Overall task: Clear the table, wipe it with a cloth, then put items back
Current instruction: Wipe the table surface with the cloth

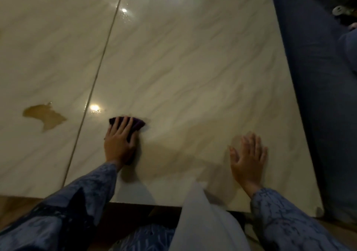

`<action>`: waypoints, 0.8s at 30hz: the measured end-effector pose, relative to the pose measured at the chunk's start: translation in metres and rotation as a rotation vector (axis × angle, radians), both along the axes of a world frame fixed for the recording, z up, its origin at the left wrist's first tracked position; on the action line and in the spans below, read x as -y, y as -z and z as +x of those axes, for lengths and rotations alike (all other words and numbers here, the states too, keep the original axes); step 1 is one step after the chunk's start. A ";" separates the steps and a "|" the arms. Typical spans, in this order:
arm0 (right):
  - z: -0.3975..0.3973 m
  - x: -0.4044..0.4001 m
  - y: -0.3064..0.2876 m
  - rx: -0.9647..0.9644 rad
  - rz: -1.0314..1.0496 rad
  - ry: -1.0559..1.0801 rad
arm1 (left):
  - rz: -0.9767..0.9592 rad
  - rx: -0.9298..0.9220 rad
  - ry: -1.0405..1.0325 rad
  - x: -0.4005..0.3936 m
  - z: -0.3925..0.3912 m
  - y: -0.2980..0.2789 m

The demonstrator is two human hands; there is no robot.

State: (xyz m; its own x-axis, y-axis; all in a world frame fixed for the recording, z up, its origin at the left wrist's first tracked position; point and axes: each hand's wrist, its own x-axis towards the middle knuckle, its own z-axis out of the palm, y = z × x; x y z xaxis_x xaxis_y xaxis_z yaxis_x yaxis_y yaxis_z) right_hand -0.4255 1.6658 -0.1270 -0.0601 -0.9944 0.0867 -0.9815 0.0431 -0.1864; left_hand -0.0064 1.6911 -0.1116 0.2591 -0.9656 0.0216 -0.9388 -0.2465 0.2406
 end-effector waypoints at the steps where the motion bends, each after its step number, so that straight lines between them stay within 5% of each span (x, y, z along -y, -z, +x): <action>1: 0.006 -0.001 0.000 -0.007 0.009 0.015 | -0.003 0.005 -0.013 -0.001 0.013 -0.001; 15: 0.010 0.001 -0.001 -0.028 0.069 0.044 | -0.008 0.024 -0.020 0.055 0.007 0.005; 20: 0.001 -0.001 -0.003 -0.003 0.111 0.019 | 0.001 -0.004 -0.123 0.063 -0.026 0.007; 24: 0.001 0.007 -0.007 0.107 0.202 0.027 | 0.033 -0.013 -0.009 0.054 -0.084 0.002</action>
